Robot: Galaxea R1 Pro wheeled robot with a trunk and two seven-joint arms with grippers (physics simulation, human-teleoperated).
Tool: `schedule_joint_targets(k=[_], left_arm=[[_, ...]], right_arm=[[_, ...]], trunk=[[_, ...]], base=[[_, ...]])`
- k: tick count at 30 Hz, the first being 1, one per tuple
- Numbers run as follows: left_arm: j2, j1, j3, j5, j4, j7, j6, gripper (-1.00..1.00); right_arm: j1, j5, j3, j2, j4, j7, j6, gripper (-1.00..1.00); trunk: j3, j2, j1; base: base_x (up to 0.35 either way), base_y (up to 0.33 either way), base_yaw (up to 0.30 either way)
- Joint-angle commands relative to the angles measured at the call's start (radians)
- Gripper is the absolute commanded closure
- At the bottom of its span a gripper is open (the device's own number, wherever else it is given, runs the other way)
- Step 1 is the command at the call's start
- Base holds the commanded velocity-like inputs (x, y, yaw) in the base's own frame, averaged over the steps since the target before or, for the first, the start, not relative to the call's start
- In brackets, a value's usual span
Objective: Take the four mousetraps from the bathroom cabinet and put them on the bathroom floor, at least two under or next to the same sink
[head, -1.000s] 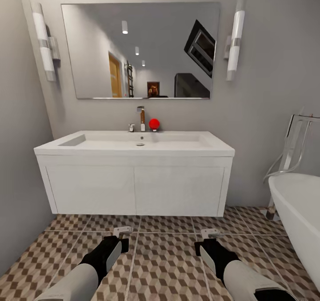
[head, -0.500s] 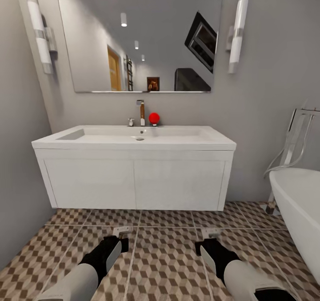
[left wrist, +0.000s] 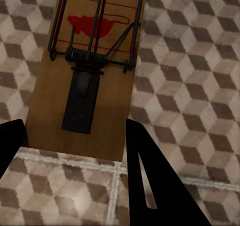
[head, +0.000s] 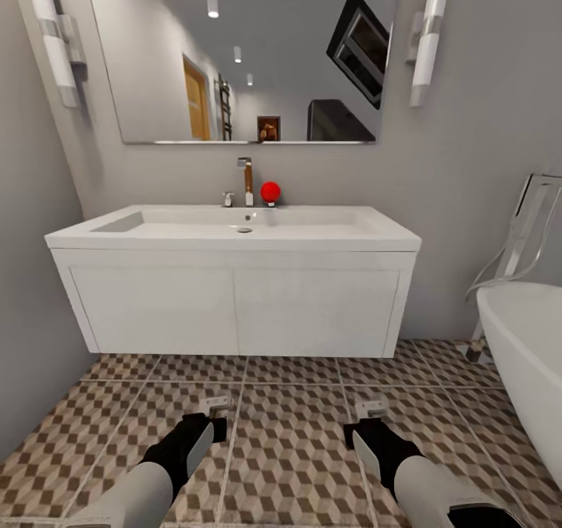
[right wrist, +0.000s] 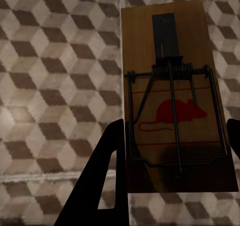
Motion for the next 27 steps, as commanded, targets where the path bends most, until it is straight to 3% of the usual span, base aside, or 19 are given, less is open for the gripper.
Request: schedule_joint_targets(k=[1, 27], left_arm=[[-0.001, 0.000, 0.005, 0.002, -0.002, 0.003, 0.005, 1.00], [0.002, 0.000, -0.004, 0.000, -0.056, 0.001, 0.005, 1.00]], right_arm=[[0.000, 0.002, 0.003, 0.000, -0.002, -0.003, 0.008, 1.00], [0.000, 0.003, 0.003, -0.007, -0.032, -0.003, 0.002, 1.00]], trunk=[[-0.005, -0.001, 0.000], [-0.106, -0.007, 0.012]], base=[[0.000, 0.000, 0.000], [0.000, 0.000, 0.000]])
